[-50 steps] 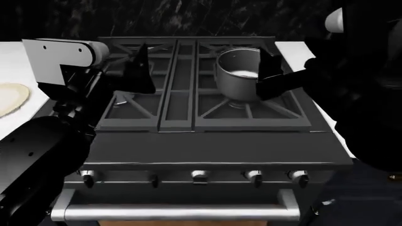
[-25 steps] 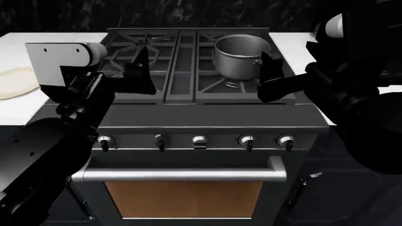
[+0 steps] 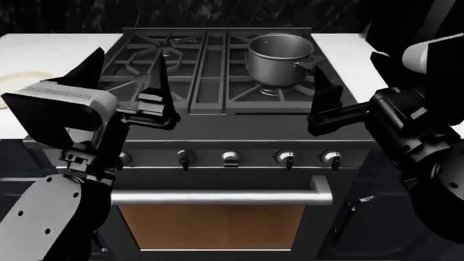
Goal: Frozen meat rests on a plate on the counter. Retrieve the meat and place it in a pot on a burner. Then turn the burner on.
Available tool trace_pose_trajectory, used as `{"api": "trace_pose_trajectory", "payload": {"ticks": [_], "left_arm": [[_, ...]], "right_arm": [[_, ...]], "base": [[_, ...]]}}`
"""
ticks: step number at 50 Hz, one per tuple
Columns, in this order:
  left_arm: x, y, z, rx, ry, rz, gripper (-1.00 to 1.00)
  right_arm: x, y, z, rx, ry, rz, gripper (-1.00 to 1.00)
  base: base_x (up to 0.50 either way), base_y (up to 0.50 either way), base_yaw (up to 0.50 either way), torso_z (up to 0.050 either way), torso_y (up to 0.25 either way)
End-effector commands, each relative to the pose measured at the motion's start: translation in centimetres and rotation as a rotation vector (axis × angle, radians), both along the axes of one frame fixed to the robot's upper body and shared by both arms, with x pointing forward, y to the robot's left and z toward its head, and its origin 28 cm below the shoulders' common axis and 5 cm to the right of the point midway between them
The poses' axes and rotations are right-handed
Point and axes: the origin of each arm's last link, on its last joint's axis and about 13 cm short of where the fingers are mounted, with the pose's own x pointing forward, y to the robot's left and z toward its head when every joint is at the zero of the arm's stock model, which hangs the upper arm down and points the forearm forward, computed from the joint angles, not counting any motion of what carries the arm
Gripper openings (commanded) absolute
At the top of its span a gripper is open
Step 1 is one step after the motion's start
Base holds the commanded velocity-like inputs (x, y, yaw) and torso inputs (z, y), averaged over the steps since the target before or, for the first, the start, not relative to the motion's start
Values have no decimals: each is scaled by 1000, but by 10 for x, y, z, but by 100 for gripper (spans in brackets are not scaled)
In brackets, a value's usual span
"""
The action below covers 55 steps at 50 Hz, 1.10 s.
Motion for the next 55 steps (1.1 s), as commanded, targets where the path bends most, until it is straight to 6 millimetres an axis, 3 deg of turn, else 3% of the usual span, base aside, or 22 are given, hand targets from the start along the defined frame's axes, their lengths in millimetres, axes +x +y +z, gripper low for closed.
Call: {"api": "trace_pose_trajectory", "payload": {"ticks": [1, 19, 27, 41, 55], "left_arm": [[-13, 1, -10, 82, -174, 40, 100], [-12, 8, -27, 104, -197, 47, 100], [-11, 8, -33, 82, -194, 53, 100], [-10, 9, -38, 26, -212, 31, 100], [-12, 8, -37, 33, -223, 50, 100]], "right_arm": [[-18, -2, -16, -61, -126, -75, 100], [-28, 2, -38, -43, -157, -112, 100], [-27, 0, -42, 52, -151, -124, 100], [-23, 2, -55, -1, -148, -122, 100], [-20, -4, -60, 60, -94, -169, 100]], "base": [[0, 0, 0, -50, 0], [0, 0, 0, -50, 0], [0, 0, 0, -50, 0], [0, 0, 0, -50, 0], [0, 0, 0, -50, 0]]}}
